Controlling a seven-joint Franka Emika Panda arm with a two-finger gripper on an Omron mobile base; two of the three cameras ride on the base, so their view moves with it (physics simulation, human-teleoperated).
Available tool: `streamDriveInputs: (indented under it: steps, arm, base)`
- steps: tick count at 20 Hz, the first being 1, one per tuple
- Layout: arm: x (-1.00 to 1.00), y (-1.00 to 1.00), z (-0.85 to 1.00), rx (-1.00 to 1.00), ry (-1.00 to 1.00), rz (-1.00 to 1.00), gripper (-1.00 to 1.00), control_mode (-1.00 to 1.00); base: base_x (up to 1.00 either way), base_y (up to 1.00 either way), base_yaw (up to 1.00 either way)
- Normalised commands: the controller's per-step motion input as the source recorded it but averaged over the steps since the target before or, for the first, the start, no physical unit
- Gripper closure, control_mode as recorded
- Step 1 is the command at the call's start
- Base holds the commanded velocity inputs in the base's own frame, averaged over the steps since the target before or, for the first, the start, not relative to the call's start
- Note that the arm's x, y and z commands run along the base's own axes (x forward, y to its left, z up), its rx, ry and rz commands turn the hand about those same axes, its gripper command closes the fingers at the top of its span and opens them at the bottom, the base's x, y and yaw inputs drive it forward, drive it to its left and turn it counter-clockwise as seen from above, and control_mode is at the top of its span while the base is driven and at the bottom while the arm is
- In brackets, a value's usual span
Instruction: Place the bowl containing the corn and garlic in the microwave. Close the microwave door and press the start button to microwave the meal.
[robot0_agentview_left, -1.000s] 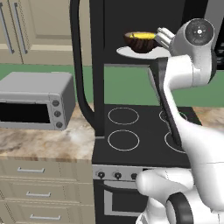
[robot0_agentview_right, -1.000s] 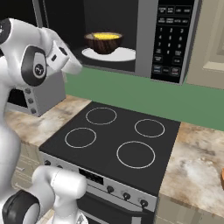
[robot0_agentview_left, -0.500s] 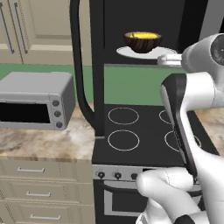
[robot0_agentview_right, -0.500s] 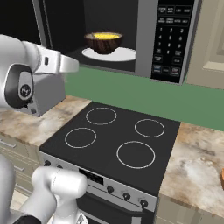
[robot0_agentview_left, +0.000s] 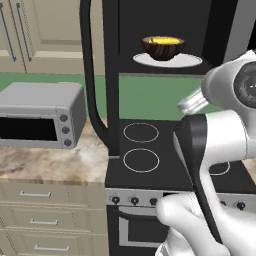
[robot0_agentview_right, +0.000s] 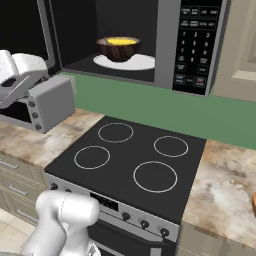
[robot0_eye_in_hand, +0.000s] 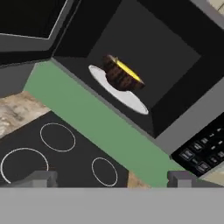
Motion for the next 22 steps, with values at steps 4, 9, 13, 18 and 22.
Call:
streamDriveInputs:
  steps: [4, 9, 13, 18, 22]
  arm:
    - [-0.79, 0.57, 0.11, -0.61, 0.10, 0.18, -1.00, -1.00]
    - [-0.67, 0.65, 0.11, -0.57, 0.04, 0.13, -1.00, -1.00]
    - [-0.35, 0.86, 0.07, -0.50, 0.00, 0.06, -1.00, -1.00]
    - [-0.18, 0.91, 0.01, -0.47, -0.01, 0.01, -1.00, -1.00]
    - [-0.10, 0.96, 0.00, -0.41, -0.07, 0.00, -1.00, -1.00]
  base:
    - [0.00, 0.00, 0.00]
    - [0.00, 0.00, 0.00]
    - [0.00, 0.00, 0.00]
    - [0.00, 0.00, 0.00]
    - [0.00, 0.00, 0.00]
